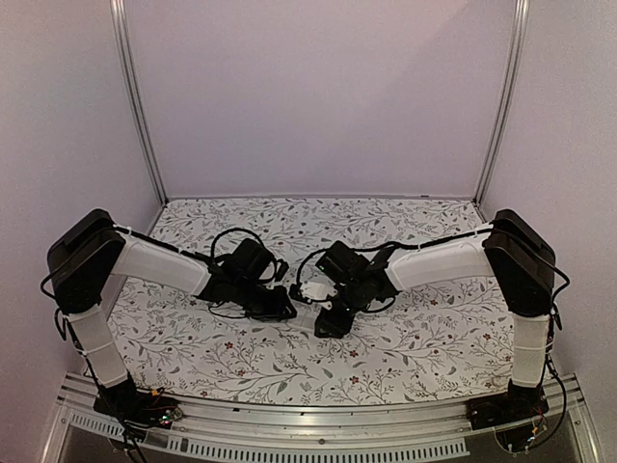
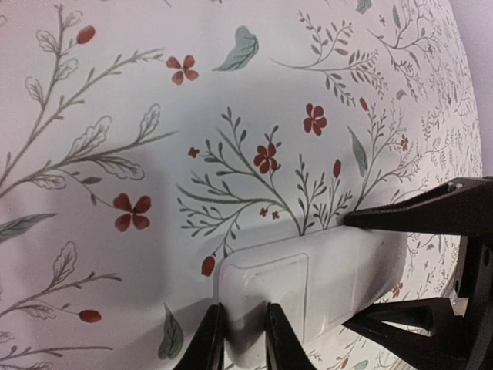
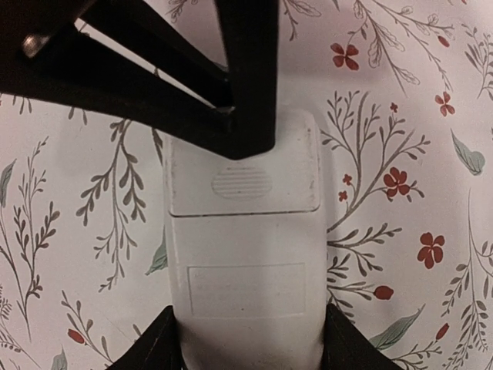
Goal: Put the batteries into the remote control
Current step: Load the battery cover onto the remote control without the battery cover.
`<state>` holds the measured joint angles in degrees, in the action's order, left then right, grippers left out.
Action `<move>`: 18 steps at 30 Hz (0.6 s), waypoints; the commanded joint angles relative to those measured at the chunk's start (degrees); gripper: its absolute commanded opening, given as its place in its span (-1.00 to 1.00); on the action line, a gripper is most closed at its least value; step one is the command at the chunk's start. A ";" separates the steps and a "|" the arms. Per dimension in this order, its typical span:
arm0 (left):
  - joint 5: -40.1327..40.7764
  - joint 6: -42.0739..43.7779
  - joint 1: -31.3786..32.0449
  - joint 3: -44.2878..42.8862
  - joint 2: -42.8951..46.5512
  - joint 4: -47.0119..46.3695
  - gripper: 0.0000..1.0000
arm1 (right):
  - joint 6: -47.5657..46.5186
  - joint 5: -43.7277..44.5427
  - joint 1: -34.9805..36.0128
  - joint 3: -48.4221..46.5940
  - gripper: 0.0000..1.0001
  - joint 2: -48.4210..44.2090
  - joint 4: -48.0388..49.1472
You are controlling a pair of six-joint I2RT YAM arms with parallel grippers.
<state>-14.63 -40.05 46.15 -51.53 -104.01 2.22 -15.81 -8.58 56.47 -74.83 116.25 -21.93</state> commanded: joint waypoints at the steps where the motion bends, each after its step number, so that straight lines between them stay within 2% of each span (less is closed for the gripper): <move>1: -7.32 -0.24 2.68 3.43 -6.82 -0.07 -0.82 | 0.43 -0.36 1.32 0.01 -0.70 5.03 1.63; 12: -13.85 -1.96 5.27 4.18 -8.23 -5.35 -0.89 | -0.35 0.74 1.28 0.01 -0.79 5.68 4.10; 15: -15.67 -2.68 5.18 5.18 -7.11 -7.76 -0.90 | -1.26 0.28 0.98 0.56 -0.79 5.51 4.43; 18: -14.91 -1.73 4.69 5.04 -6.31 -5.76 -0.84 | -1.84 -0.15 0.34 1.41 -0.73 5.17 4.38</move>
<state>-17.37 -42.50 45.45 -48.64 -104.66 -3.90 -15.53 -8.45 56.45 -75.35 116.49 -22.65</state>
